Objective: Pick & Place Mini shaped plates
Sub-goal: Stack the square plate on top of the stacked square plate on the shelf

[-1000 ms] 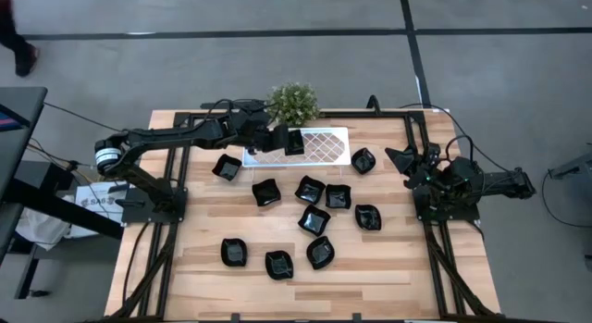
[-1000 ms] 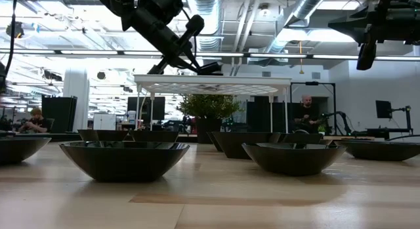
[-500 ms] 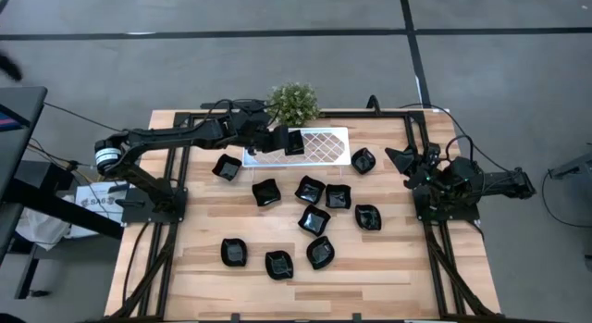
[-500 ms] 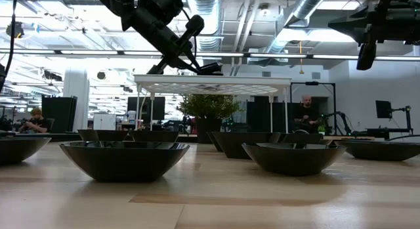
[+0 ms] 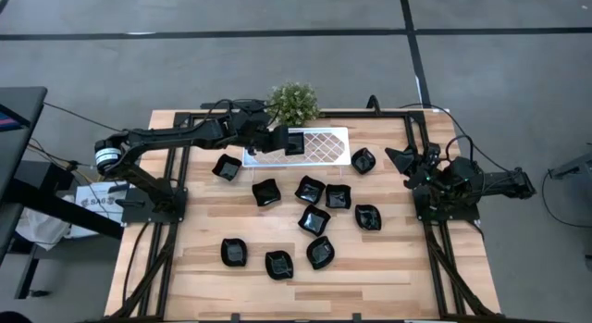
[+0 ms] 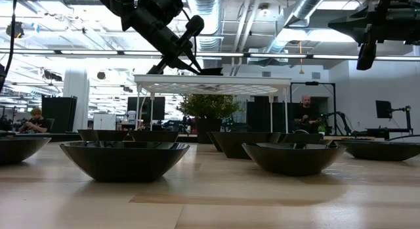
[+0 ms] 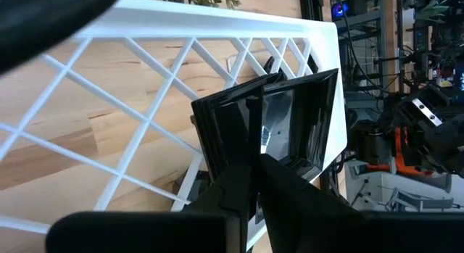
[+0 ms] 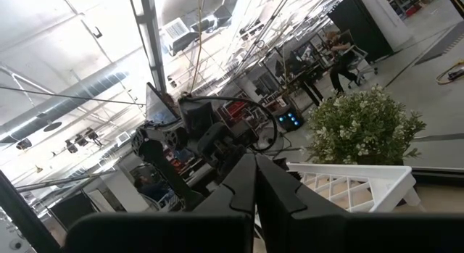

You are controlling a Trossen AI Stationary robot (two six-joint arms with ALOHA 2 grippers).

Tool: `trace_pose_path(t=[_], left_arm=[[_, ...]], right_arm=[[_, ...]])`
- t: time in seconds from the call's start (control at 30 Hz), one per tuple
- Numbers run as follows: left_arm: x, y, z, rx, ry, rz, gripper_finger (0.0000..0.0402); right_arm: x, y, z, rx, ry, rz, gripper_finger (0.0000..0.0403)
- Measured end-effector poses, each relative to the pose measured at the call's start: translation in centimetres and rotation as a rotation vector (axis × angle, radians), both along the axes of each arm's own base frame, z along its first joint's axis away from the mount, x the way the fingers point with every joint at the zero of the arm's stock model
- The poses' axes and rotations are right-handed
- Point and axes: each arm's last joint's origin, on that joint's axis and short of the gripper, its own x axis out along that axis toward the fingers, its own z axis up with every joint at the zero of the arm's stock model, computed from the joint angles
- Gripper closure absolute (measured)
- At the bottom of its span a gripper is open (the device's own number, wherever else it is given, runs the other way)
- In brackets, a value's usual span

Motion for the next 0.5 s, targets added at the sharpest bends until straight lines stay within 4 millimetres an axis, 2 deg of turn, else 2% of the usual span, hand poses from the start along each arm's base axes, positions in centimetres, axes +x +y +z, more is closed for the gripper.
trace_pose_path(t=[0.5], left_arm=[[-0.33,0.83,0.02,-0.023,-0.009,0.005,0.0366]], right_arm=[[0.00,0.00,0.00,0.000,0.000,0.000,0.0403]])
